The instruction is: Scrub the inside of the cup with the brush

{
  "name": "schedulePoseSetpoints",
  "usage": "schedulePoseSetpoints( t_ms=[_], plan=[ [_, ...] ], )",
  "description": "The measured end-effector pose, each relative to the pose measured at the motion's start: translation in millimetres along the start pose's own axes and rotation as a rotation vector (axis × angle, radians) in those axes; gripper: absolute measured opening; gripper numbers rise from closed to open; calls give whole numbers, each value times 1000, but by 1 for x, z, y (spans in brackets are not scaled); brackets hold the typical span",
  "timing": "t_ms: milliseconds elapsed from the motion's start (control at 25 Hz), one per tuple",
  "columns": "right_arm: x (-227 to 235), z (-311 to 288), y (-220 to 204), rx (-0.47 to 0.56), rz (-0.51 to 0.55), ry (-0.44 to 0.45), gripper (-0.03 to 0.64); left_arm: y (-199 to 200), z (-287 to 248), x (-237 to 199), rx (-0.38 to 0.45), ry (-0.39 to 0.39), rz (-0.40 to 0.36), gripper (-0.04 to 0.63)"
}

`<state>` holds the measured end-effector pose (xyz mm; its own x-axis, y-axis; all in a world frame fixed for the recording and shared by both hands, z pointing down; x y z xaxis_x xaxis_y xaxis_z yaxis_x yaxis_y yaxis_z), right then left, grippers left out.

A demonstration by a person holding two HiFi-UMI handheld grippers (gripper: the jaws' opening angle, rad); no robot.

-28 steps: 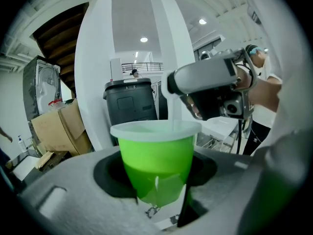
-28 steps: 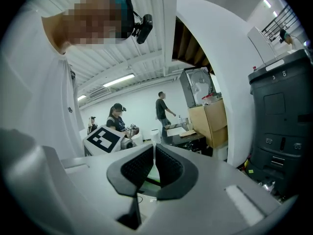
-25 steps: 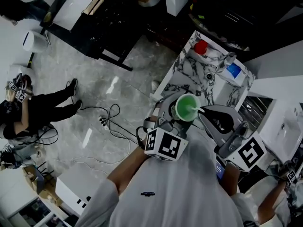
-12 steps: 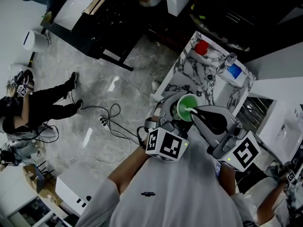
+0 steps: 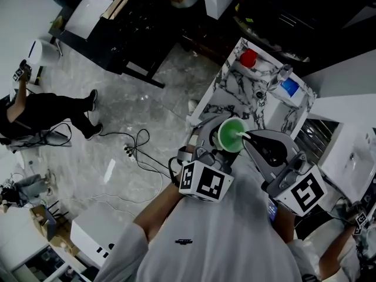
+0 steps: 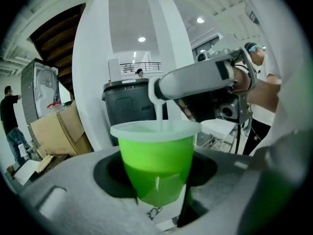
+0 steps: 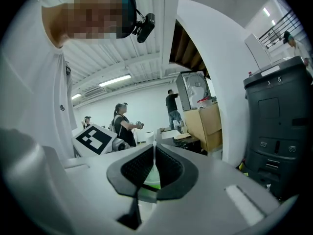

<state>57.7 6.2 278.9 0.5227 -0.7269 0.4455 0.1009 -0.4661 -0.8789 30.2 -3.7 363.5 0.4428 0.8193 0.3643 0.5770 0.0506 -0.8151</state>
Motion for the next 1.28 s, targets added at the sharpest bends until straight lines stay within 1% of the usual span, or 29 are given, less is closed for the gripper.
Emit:
schedulePoseSetpoints(
  t_ms=[80, 160, 280, 440, 560, 680, 800, 1000, 1200, 1280],
  plan=[
    [-2, -1, 3, 28, -11, 25, 20, 1, -2, 2, 4, -1, -4, 241],
    [-7, -2, 5, 48, -21, 68, 20, 2, -3, 2, 8, 3, -6, 241],
    [-12, 1, 2, 24, -46, 95, 20, 5, -2, -1, 4, 10, 8, 241],
    [-9, 9, 0, -23, -34, 72, 20, 6, -1, -1, 2, 6, 7, 240],
    [0, 16, 0, -48, -10, 32, 20, 9, -2, 2, 5, 0, 0, 241],
    [11, 20, 5, -18, 20, -9, 20, 13, -3, 6, 12, -8, -5, 241],
    [14, 18, 16, 54, 19, -10, 20, 16, -4, 10, 21, -17, -15, 241],
    [1, 11, 30, 114, 18, 44, 18, 18, -3, 9, 26, -10, -12, 241],
    [-14, 7, 31, 143, -25, 123, 18, 16, -1, 11, 30, -12, -13, 241],
    [-19, 9, 29, 140, -33, 142, 18, 15, -1, 10, 31, -8, -10, 240]
  ],
)
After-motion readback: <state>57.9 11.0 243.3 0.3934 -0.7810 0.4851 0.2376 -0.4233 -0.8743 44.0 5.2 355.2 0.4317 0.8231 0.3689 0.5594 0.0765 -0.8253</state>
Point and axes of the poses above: the fingertips, and each gripper's own axes: z backward along the fingers, x to its right, y out of its top, the point moved 3 cm from there along z, backward along the fingers, and after that the axes turned 14 degrees about -z, right-handed, at the moved point
